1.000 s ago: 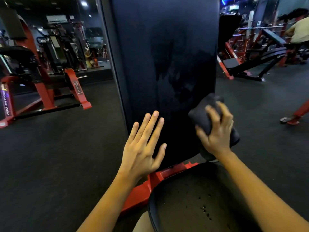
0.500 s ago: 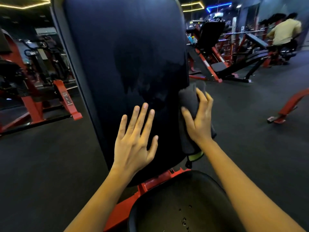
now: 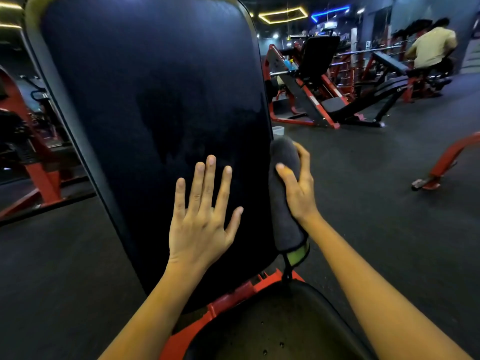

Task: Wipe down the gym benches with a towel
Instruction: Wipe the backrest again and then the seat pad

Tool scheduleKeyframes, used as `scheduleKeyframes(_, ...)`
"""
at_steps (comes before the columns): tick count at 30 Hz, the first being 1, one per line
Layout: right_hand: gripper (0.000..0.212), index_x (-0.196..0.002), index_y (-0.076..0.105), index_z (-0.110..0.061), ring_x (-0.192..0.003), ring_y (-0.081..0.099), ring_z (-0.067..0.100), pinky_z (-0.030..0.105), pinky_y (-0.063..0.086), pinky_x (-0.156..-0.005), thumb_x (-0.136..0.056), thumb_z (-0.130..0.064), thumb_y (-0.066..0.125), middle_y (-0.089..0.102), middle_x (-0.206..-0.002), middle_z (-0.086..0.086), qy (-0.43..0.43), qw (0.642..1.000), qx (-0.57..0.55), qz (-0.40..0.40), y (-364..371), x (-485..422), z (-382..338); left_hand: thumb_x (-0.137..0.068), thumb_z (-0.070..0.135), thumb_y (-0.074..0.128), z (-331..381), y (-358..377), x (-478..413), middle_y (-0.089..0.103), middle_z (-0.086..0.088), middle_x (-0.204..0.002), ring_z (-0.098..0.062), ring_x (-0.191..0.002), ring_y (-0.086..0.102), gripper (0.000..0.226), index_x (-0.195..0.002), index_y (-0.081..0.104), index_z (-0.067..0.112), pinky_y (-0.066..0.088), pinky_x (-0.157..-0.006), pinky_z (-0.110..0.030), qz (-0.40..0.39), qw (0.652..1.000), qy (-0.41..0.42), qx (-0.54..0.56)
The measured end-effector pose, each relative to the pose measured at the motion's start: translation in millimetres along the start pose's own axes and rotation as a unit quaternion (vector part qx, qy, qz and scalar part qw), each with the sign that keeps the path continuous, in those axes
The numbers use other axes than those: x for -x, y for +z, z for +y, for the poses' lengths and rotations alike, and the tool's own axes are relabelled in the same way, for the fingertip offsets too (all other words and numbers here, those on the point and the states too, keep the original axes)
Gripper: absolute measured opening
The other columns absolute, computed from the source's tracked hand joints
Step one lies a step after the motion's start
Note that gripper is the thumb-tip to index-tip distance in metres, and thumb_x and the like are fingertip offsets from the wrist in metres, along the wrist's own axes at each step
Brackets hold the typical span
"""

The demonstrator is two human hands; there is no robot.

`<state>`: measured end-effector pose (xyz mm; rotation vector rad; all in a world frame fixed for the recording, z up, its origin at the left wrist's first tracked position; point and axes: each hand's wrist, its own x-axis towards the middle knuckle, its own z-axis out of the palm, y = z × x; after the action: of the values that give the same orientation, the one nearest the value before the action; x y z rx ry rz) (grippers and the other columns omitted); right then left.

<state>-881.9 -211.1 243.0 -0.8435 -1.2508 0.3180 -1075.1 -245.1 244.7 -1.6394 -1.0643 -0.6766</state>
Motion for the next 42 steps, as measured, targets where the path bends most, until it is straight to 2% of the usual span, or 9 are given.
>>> scheduleKeyframes(3,0.060,-0.139,0.040,-0.021,-0.131,0.044,0.016,0.037,0.039,-0.108,-0.085,-0.046,0.052,0.045,-0.144,0.003,-0.034,0.999,0.004,0.014,7,-29,-15,-0.096,0.049,0.035,1,0,-1,0.011,-0.017,-0.156,-0.029,-0.145,0.006,0.069,-0.150,0.020,0.009,0.001,-0.117,-0.047,0.002,1.000,0.001,-0.002)
scheduleKeyframes(6,0.066,-0.143,0.036,-0.016,-0.132,0.039,0.009,0.022,0.036,-0.107,-0.087,-0.047,0.051,0.040,-0.146,0.006,-0.060,0.996,0.053,0.050,11,-7,-10,-0.096,0.049,0.034,1,1,0,0.013,-0.018,-0.155,-0.029,-0.145,0.007,0.069,-0.150,0.020,0.010,0.002,-0.117,-0.047,0.007,1.000,0.001,0.001)
scheduleKeyframes(14,0.058,-0.144,0.023,-0.028,-0.123,0.040,0.037,0.049,0.039,-0.094,-0.096,-0.056,0.038,0.025,-0.146,0.013,-0.266,0.910,0.319,-0.003,9,48,14,-0.094,0.045,0.035,1,2,-1,0.015,-0.020,-0.155,-0.030,-0.144,0.010,0.067,-0.150,0.022,0.009,0.001,-0.117,-0.047,0.008,1.000,0.003,0.013)
scheduleKeyframes(21,0.063,-0.145,0.026,-0.022,-0.129,0.038,0.036,0.060,0.040,-0.098,-0.093,-0.054,0.040,0.035,-0.146,0.017,-0.028,0.954,0.253,0.156,40,58,-6,-0.093,0.033,0.045,-6,-5,1,0.023,-0.018,-0.153,-0.028,-0.143,0.016,0.061,-0.146,0.032,0.007,0.006,-0.118,-0.044,0.035,0.996,0.007,0.083)
scheduleKeyframes(28,0.062,-0.144,0.025,-0.030,-0.117,0.040,0.037,0.051,0.035,-0.092,-0.089,-0.052,0.044,0.026,-0.147,0.012,-0.265,0.881,0.391,0.022,72,85,-28,-0.089,0.030,0.045,-59,-19,38,0.023,-0.012,-0.154,-0.024,-0.145,0.014,0.058,-0.144,0.038,0.014,0.008,-0.117,-0.044,0.048,0.993,-0.029,0.105)
scheduleKeyframes(33,0.058,-0.141,0.031,-0.028,-0.120,0.040,0.036,0.053,0.039,-0.089,-0.090,-0.054,0.042,0.036,-0.145,0.015,-0.094,0.926,0.327,0.167,68,54,-34,-0.095,0.036,0.041,-80,-12,49,-0.003,0.001,-0.159,-0.020,-0.146,0.002,0.058,-0.145,0.028,0.011,0.004,-0.119,-0.040,0.060,0.984,-0.034,0.161)
scheduleKeyframes(35,0.058,-0.142,0.027,-0.030,-0.122,0.039,0.040,0.061,0.039,-0.092,-0.091,-0.055,0.040,0.035,-0.147,0.017,0.022,0.932,0.291,0.215,77,73,-31,-0.094,0.035,0.041,-79,-12,56,-0.006,0.002,-0.159,-0.020,-0.147,0.000,0.059,-0.146,0.025,0.011,0.003,-0.119,-0.039,0.062,0.969,-0.086,0.222)
scheduleKeyframes(37,0.060,-0.144,0.025,-0.029,-0.121,0.038,0.041,0.061,0.038,-0.092,-0.092,-0.058,0.037,0.032,-0.148,0.017,0.020,0.934,0.301,0.194,91,101,-34,-0.097,0.037,0.038,-78,-14,60,-0.005,-0.002,-0.159,-0.021,-0.147,-0.002,0.059,-0.149,0.021,0.014,0.002,-0.119,-0.037,0.058,0.931,-0.149,0.327)
scheduleKeyframes(42,0.059,-0.141,0.034,-0.030,-0.115,0.042,0.037,0.051,0.039,-0.091,-0.089,-0.056,0.043,0.029,-0.146,0.010,-0.310,0.868,0.389,0.001,112,101,-61,-0.102,0.041,0.029,-69,-19,58,0.009,-0.012,-0.156,-0.014,-0.146,0.008,0.062,-0.146,0.016,-0.001,0.013,-0.116,-0.024,0.116,0.806,-0.234,0.531)
